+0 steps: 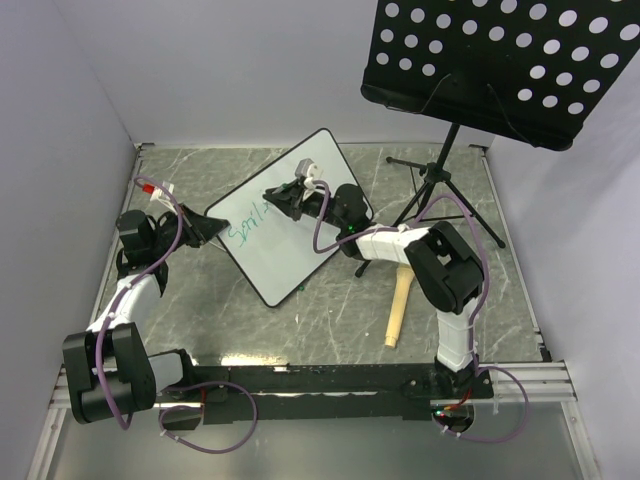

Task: Write a sentence on the whiteboard
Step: Pick up the sentence from the whiteboard.

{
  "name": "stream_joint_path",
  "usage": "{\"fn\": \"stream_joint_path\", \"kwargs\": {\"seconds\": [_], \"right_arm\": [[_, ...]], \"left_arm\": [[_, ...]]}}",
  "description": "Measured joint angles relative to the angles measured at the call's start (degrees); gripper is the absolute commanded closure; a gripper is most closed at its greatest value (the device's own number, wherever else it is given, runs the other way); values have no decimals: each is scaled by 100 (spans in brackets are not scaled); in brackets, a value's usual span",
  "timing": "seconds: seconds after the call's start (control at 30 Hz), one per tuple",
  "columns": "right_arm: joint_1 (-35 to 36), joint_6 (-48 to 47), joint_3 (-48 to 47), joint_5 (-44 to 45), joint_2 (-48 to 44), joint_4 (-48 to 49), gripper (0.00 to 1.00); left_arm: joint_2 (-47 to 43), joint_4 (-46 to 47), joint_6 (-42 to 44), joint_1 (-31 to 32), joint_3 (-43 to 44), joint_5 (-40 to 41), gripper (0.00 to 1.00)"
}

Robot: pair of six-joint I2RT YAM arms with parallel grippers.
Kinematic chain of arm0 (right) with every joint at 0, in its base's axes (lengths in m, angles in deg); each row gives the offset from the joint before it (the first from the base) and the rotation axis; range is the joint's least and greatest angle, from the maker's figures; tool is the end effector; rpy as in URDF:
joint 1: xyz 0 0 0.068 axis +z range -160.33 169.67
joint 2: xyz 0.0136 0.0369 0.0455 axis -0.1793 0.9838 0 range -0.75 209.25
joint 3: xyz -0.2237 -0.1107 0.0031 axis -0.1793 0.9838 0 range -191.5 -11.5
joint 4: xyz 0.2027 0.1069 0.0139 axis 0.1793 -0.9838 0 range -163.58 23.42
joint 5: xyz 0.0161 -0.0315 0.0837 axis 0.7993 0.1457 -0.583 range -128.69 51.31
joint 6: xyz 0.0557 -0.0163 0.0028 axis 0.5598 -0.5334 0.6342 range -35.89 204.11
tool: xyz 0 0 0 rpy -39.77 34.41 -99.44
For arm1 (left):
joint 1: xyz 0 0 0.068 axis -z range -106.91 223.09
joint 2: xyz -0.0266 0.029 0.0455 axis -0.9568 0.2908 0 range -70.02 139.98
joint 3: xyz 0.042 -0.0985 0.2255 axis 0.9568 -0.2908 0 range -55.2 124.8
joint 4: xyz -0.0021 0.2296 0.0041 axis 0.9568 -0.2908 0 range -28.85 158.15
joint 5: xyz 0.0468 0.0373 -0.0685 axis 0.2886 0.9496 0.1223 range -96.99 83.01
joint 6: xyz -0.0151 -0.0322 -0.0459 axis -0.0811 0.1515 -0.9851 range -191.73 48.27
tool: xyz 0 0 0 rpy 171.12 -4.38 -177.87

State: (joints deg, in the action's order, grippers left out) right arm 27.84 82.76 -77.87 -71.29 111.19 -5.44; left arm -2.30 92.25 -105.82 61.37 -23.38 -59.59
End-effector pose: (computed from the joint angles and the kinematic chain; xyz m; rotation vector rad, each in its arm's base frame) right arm 0.3045 0.2679 0.2569 -0.9158 1.0602 0.9066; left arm 0.2339 0.0147 0.2402 -0.0325 1.8225 -1.0867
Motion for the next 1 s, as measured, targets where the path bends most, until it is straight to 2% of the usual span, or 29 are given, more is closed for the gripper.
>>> {"fn": "stream_joint_path", "kwargs": {"seconds": [1.0], "right_arm": [[144, -28, 608, -24, -61, 446, 100]], "left_arm": [[0, -105, 0, -15, 0, 44, 99]]}}
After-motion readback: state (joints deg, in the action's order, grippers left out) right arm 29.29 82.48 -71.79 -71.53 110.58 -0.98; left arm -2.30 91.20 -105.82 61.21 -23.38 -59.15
